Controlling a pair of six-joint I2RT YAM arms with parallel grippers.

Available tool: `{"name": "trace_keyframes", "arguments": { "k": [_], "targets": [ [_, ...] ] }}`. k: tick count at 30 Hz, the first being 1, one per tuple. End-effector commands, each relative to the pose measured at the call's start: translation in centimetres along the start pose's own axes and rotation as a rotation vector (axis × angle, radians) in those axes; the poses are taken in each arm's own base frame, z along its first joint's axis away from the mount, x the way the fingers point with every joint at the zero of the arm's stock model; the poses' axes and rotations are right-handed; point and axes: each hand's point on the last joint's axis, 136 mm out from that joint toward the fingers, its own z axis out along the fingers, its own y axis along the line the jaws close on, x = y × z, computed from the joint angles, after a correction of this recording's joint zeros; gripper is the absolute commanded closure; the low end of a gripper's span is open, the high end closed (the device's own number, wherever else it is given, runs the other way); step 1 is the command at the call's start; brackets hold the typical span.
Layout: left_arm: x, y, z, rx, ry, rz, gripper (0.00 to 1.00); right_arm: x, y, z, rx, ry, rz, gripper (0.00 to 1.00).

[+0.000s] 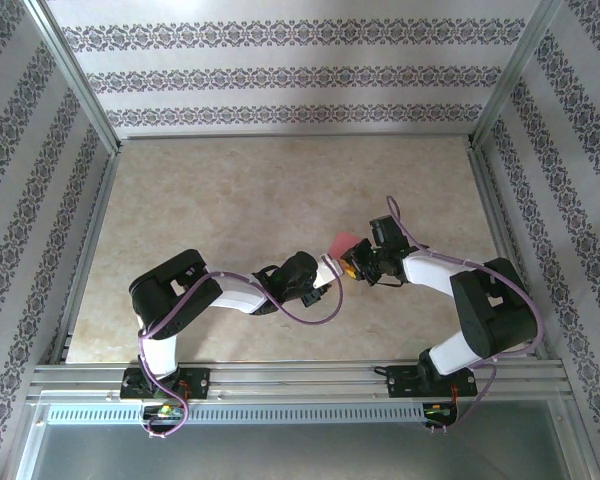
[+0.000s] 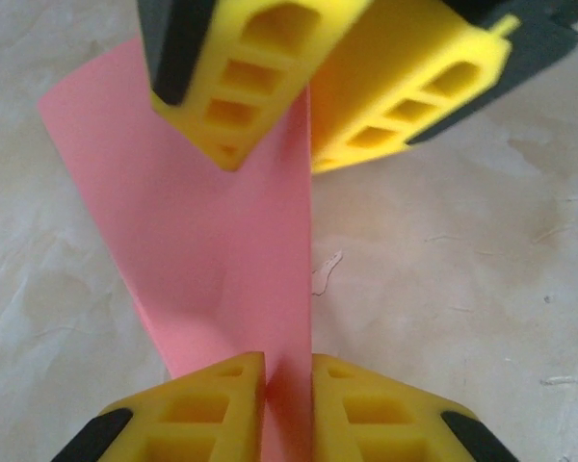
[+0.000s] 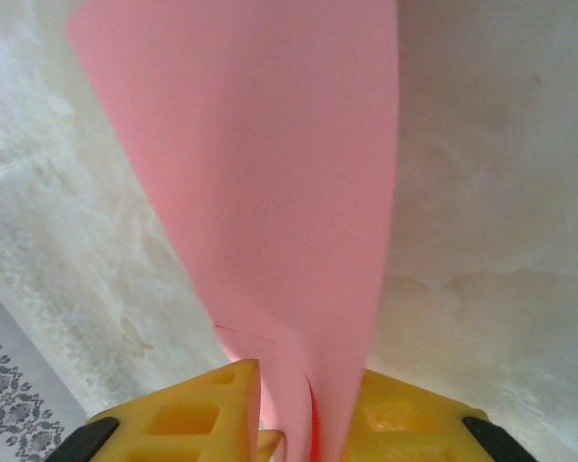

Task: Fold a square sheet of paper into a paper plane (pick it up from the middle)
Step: Fold the wing for the fifth time at the center of the table.

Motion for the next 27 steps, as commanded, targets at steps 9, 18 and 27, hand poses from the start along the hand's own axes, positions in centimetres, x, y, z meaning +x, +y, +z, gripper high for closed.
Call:
{"name": "trace_keyframes", "arguments": {
  "k": [9,18,27],
  "targets": [
    [-0.1,-1.3,0.0,0.044,-0.018,0.042,0.78,-0.1,-0.3,0.3,0.022,0.034,-0.009,0.8],
    [-0.3,-1.0,0.4,0.03,-0.012,0.034,0.69,0.0,0.1,-0.3,0.002,0.025,-0.003,0.92],
    [-0.5,-0.9,1.0,0.024,-0.002,0.026,0.69,0.4,0.5,-0.2,-0.009,0.047,0.006,0.91]
  ]
}}
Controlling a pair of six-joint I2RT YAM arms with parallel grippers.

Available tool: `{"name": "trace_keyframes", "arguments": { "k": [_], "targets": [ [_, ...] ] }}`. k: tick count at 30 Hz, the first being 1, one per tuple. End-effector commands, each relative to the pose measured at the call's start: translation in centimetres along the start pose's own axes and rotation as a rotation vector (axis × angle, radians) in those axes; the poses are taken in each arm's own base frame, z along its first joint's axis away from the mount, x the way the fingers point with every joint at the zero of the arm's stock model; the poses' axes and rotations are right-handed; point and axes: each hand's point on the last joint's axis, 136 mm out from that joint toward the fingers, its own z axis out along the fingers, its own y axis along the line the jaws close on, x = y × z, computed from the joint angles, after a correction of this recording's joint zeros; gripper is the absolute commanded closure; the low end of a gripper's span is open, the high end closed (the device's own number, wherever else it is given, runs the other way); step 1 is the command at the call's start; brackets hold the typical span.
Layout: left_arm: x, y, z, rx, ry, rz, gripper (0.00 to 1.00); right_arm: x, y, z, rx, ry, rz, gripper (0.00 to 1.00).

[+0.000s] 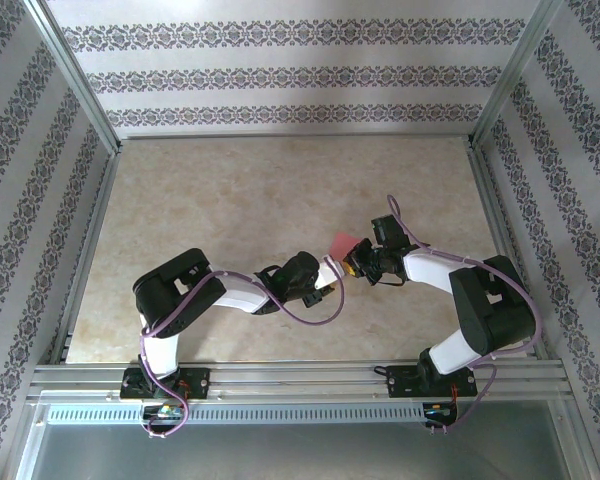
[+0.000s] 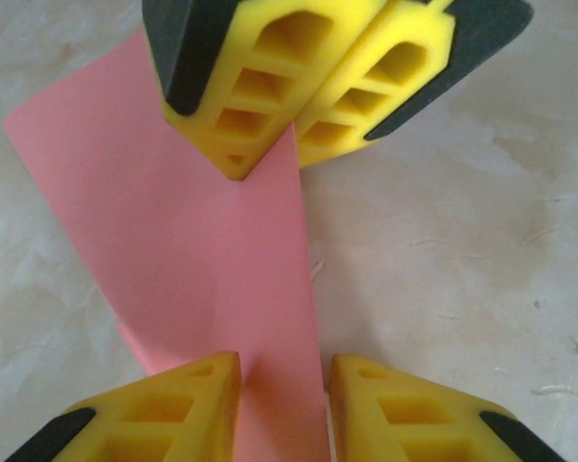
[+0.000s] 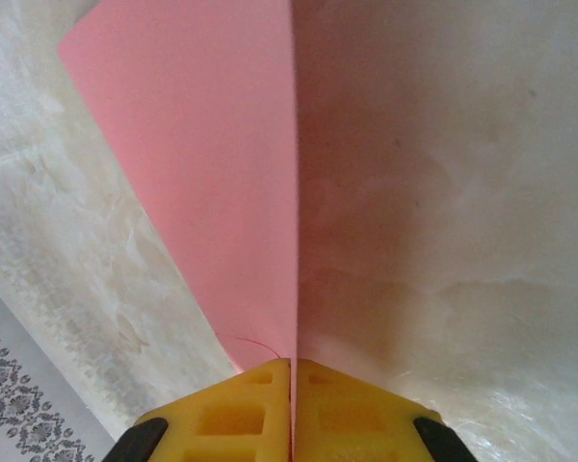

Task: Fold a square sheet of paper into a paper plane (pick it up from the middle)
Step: Fold the wing for the fifth time at the center of the table.

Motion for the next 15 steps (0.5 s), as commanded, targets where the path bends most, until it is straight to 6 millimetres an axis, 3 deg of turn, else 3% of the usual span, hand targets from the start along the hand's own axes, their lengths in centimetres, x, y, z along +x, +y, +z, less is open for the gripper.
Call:
{"name": "trace_keyframes", "arguments": {
  "k": [1,7,15],
  "targets": [
    [-0.59,-0.46,0.48,0.004,-0.003,0.008,0.69,0.33,0.76,-0.28,-0.018,0.021,0.008,0.91],
    [-0.81,-0.4,0.45,0.003,-0.005,0.0,0.7,0.45,0.61,-0.04,-0.012,0.029,0.014,0.9],
    [-0.46,-0.49,0.51,0.006,0.008,-0.011,0.79,0.5,0.52,0.04,-0.008,0.032,0.015,0.87]
  ]
}}
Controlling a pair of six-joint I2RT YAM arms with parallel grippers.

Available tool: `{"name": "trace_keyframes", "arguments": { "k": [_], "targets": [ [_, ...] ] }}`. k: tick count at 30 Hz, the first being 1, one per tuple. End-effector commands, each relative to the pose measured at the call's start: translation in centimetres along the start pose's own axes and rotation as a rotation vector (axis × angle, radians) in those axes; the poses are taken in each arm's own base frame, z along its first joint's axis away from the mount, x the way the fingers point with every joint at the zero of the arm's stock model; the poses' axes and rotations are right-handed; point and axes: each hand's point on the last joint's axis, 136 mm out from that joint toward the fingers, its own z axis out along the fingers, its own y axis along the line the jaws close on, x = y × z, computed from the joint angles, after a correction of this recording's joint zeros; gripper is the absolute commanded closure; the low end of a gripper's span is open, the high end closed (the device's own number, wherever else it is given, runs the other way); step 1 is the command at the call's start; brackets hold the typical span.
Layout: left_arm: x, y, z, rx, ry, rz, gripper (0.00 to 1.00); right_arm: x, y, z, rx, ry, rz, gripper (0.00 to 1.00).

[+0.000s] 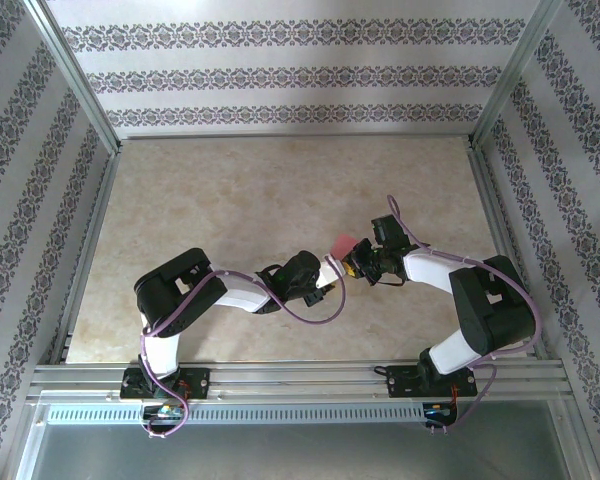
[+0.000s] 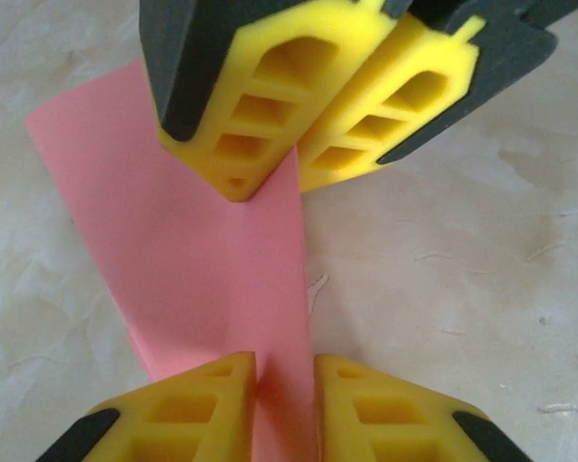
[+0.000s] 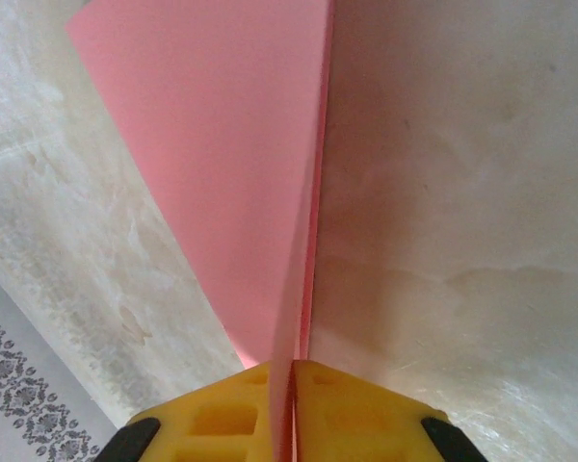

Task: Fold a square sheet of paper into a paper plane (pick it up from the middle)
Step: Fold the wing for the fifth time at the center of the table.

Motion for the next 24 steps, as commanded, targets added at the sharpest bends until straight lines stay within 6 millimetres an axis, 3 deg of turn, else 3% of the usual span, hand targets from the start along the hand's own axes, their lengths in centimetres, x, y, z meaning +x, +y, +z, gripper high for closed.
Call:
{"name": "trace_keyframes", "arguments": {
  "k": [1,12,20,24],
  "targets": [
    [-0.1,-0.5,0.3,0.009,0.013,-0.011,0.8,0.2,0.5,0.0,-0.004,0.012,0.008,0.85],
    [1.5,-0.7,-0.2,0.051,0.043,-0.113,0.85,-0.5,0.7,-0.9,-0.011,-0.017,-0.008,0.62],
    [2.6,-0.5,-0.4,0.11,0.059,-0.257,0.85,-1.9,1.3,-3.1,-0.028,-0.079,-0.035,0.42],
    [2.5,-0.3,-0.5,0.139,0.057,-0.33,0.85,-2.5,1.5,-4.3,-0.042,-0.108,-0.043,0.37]
  ]
}}
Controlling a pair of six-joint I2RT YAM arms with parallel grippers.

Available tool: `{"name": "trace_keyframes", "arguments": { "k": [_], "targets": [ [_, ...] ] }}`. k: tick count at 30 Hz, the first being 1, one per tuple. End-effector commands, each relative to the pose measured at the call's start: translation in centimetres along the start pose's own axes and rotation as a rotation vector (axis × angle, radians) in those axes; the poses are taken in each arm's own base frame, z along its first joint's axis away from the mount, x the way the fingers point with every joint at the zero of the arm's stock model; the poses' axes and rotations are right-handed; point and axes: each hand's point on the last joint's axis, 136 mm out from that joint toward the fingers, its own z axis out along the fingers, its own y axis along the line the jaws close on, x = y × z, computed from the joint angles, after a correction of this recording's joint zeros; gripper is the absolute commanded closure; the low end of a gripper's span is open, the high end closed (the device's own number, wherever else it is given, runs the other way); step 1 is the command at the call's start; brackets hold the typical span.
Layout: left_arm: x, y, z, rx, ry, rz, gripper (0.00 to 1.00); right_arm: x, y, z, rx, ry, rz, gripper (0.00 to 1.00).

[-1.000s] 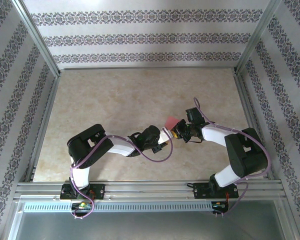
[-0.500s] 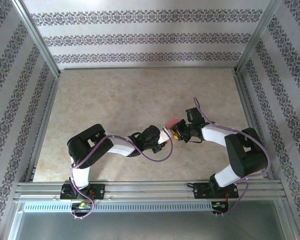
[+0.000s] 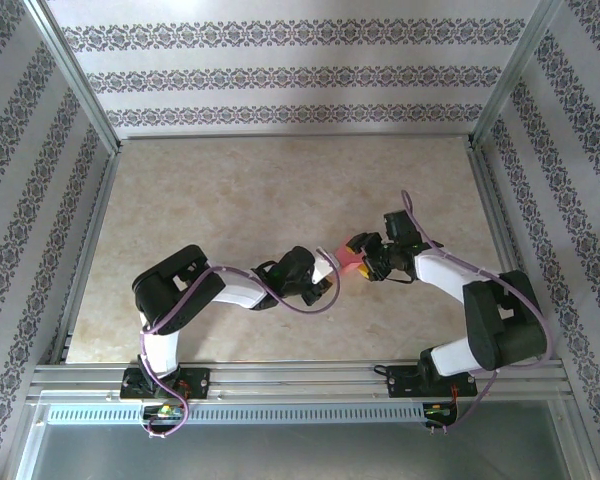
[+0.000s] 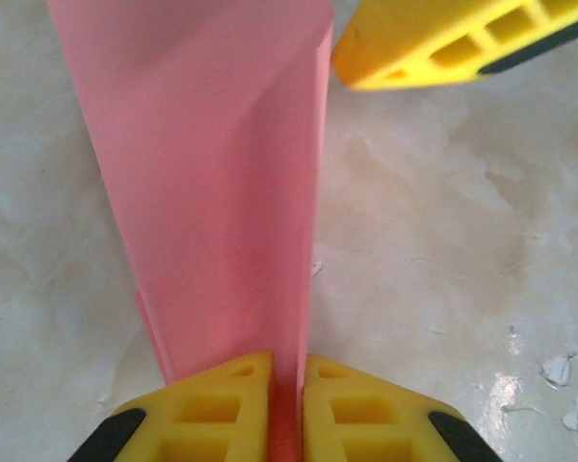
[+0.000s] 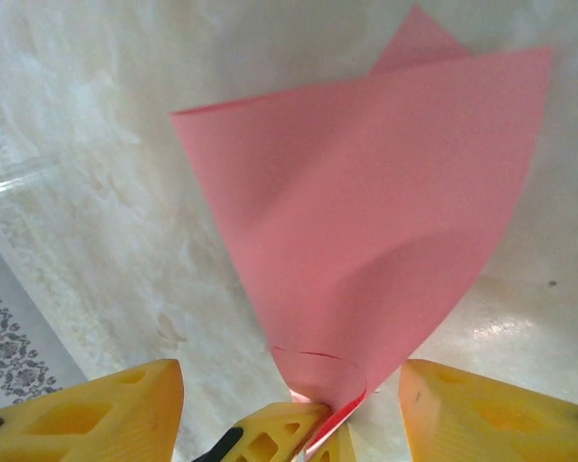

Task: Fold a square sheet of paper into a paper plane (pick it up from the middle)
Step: Fold the wing for the fifth time at the center of the table.

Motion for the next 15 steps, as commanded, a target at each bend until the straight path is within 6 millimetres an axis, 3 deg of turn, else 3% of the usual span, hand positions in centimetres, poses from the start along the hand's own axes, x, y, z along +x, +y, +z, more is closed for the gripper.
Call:
{"name": "trace_keyframes", "arguments": {
  "k": [1,15],
  "targets": [
    [1.9,0.2,-0.4,0.044,0.058,-0.125,0.85,-1.0,0.6,-1.4,-0.007,-0.045,-0.027,0.37],
    [0.3,2.2,-1.0,0.164,0.034,-0.508,0.88,-1.6,0.7,-2.5,-0.032,-0.073,-0.057,0.31]
  ]
}}
